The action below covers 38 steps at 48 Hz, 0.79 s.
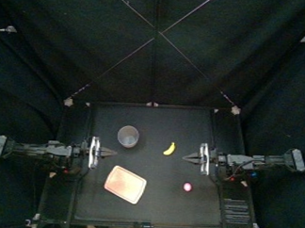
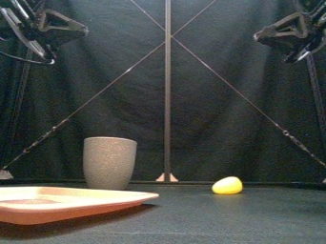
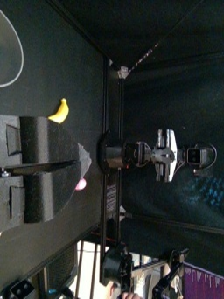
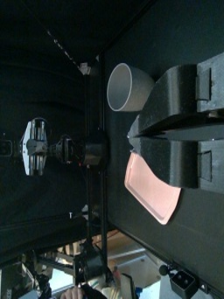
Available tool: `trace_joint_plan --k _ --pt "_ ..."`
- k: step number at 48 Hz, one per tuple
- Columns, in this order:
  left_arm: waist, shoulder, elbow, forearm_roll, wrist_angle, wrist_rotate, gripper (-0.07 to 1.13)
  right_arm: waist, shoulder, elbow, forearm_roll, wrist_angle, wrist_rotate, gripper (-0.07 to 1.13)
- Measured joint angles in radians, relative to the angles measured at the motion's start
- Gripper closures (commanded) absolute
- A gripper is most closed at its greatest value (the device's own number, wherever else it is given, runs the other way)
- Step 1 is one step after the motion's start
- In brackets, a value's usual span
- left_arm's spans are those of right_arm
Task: Pick the pink ball then place it on the pink plate
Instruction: Pick the pink ball
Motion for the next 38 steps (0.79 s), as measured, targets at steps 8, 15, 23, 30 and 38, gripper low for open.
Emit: trace_joint_plan --k 8,15,23,30,38 --pt "0.000 0.003 0.002 0.000 -0.002 0.003 1.06 0.003 0.035 0.008 0.003 0.029 0.002 0.98" --pt "0.000 0.003 0.011 0.000 -0.002 0.003 1.06 0.037 0.097 0.025 0.009 0.114 0.017 0.73" --pt "0.002 0.003 0.015 0.000 -0.003 0.003 1.06 0.126 0.144 0.054 0.066 0.179 0.075 0.30" --pt "0.011 0.003 0.014 0.000 -0.023 0.002 1.06 0.160 0.209 0.074 0.153 0.198 0.161 0.09" --pt "0.025 0.003 0.015 0.000 -0.055 0.002 1.06 0.181 0.284 0.063 0.178 0.262 0.207 0.08"
